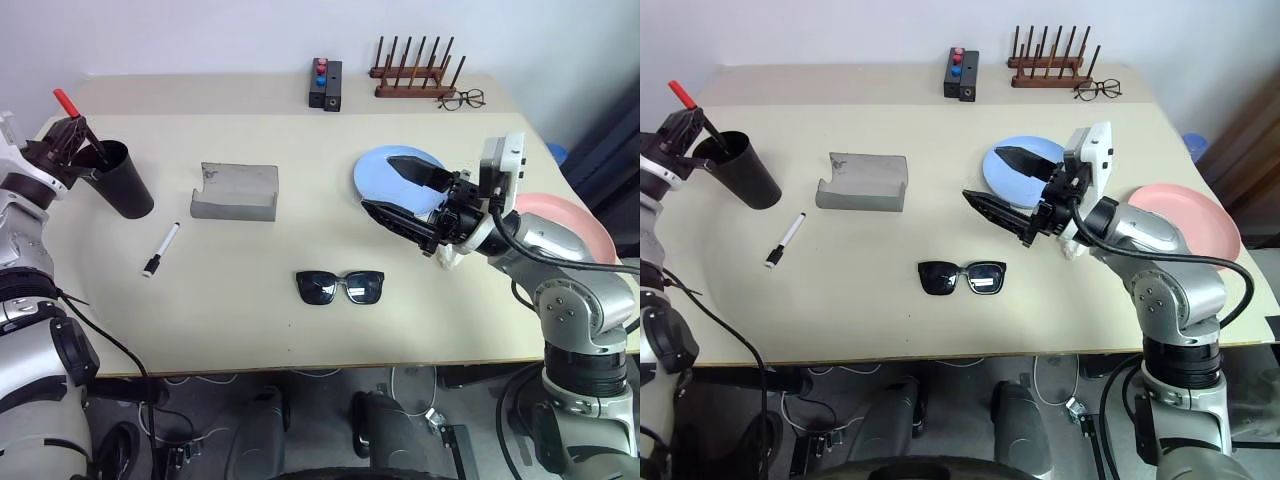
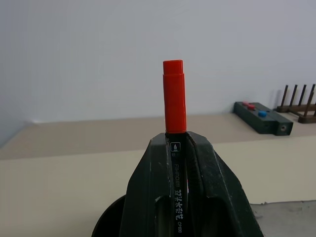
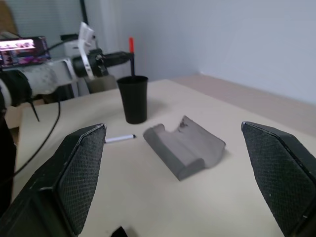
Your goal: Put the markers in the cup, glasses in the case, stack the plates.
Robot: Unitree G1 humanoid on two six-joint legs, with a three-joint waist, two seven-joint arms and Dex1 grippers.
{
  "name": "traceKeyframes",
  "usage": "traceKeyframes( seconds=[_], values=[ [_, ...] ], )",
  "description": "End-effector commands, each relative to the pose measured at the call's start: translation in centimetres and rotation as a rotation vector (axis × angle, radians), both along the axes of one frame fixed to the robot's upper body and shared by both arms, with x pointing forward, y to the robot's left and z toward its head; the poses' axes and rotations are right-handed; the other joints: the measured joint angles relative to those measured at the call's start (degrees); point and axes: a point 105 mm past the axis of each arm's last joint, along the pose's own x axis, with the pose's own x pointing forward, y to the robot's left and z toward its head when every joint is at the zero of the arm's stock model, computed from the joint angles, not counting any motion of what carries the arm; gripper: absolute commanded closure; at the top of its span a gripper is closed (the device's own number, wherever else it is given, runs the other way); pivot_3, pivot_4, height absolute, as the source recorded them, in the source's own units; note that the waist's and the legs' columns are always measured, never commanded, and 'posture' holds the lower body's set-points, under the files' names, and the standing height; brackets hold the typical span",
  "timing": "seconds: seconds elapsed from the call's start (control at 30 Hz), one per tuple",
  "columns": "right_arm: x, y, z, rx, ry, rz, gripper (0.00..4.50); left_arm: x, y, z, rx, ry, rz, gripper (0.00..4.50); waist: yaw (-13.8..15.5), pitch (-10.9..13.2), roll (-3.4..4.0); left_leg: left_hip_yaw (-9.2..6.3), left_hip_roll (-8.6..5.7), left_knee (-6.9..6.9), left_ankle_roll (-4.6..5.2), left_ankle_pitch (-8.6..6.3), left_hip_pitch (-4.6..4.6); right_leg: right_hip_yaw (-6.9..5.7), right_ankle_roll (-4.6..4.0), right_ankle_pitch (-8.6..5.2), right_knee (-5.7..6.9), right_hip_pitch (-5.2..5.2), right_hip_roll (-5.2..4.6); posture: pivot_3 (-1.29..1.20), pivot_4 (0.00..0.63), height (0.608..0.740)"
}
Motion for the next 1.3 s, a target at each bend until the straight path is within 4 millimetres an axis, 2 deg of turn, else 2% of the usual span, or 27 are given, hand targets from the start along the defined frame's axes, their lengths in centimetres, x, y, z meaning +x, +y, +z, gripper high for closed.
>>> traceKeyframes(
  seconds=[0.03, 0.23, 0.4, 0.5, 0.57, 0.8, 1.0, 1.1, 1.2, 1.3],
  values=[
    [-1.2, 0.3, 1.3, 0.008, -0.08, 0.032, 0.0, -0.5, 0.2, 1.4, 0.019, -0.04, 0.007, 4.45, 0.0, 0.0, 0.0, 0.0, 0.0, 0.0, 0.0, 0.0, 0.0, 0.0, 0.0, 0.0, 0.0, 0.0, 0.0, 0.0, 0.15, 0.74],
    [-1.1, 0.2, 1.0, 0.003, -0.076, 0.021, 0.0, -0.5, 0.4, 1.3, 0.011, -0.033, 0.014, 4.45, 0.0, 0.0, 0.0, 0.0, 0.0, 0.0, 0.0, 0.0, 0.0, 0.0, -0.01, 0.0, 0.0, 0.0, 0.0, 0.0, 0.15, 0.74],
    [-1.1, 0.2, 0.9, 0.001, -0.072, 0.021, 0.0, -0.5, 0.3, 1.3, 0.012, -0.034, 0.007, 2.31, 0.0, 0.0, 0.0, 0.0, 0.0, 0.0, 0.0, 0.0, 0.0, 0.0, 0.0, 0.0, 0.0, 0.0, 0.0, 0.0, 0.15, 0.74],
    [-1.0, 0.2, 0.8, -0.001, -0.07, 0.018, 0.0, -0.5, 0.3, 1.3, 0.017, -0.036, 0.005, 0.71, 0.0, 0.0, 0.0, 0.0, 0.0, 0.0, 0.0, 0.0, 0.0, 0.0, -0.01, 0.0, 0.0, 0.0, 0.0, 0.0, 0.15, 0.74],
    [-1.0, 0.1, 0.7, -0.003, -0.068, 0.015, 0.0, -0.5, 0.1, 1.7, 0.026, -0.044, 0.0, 0.05, 0.0, 0.0, 0.0, 0.0, 0.0, 0.0, 0.0, 0.0, 0.0, 0.0, -0.01, 0.0, 0.0, 0.0, 0.0, 0.0, 0.15, 0.74],
    [-0.7, -0.1, 0.5, -0.006, -0.066, 0.002, 0.0, -1.1, -1.8, 3.0, 0.047, 0.004, -0.11, 0.05, 0.0, 0.0, 0.0, 0.0, 0.0, 0.0, 0.0, 0.0, 0.0, 0.01, -0.01, -0.01, -0.01, 0.0, 0.0, 0.0, 0.15, 0.74],
    [-0.2, -0.7, -0.7, -0.023, -0.034, 0.006, 0.0, -3.6, -5.3, 3.8, 0.031, 0.195, -0.297, 0.05, -0.4, 0.0, 0.01, -0.01, 0.03, -0.03, -0.01, 0.0, 0.0, 0.01, -0.05, -0.03, -0.02, 0.0, 0.0, 0.0, 0.15, 0.74],
    [-0.1, -1.0, -1.2, -0.038, -0.016, 0.023, 0.0, -4.4, -6.5, 2.7, 0.03, 0.33, -0.323, 0.05, -0.5, 0.0, 0.03, -0.01, 0.03, -0.03, -0.01, -0.01, 0.02, 0.02, -0.18, -0.11, -0.02, 0.0, 0.0, 0.0, 0.15, 0.74],
    [-0.1, -1.7, -2.2, -0.096, 0.011, 0.054, 0.0, -5.2, -7.8, 0.2, 0.072, 0.515, -0.276, 0.05, -0.4, 0.0, 0.05, -0.01, 0.02, -0.05, -0.01, -0.01, 0.05, 0.04, -0.21, -0.12, -0.03, 0.01, 0.0, 0.0, 0.15, 0.74],
    [0.4, -2.4, -3.4, -0.173, 0.029, 0.036, 0.0, -5.5, -7.6, -2.2, 0.095, 0.645, -0.204, 0.05, -0.4, 0.0, 0.04, -0.01, 0.02, -0.05, -0.01, -0.01, 0.07, 0.06, -0.22, -0.13, -0.03, 0.01, 0.0, 0.0, 0.15, 0.74]
  ],
)
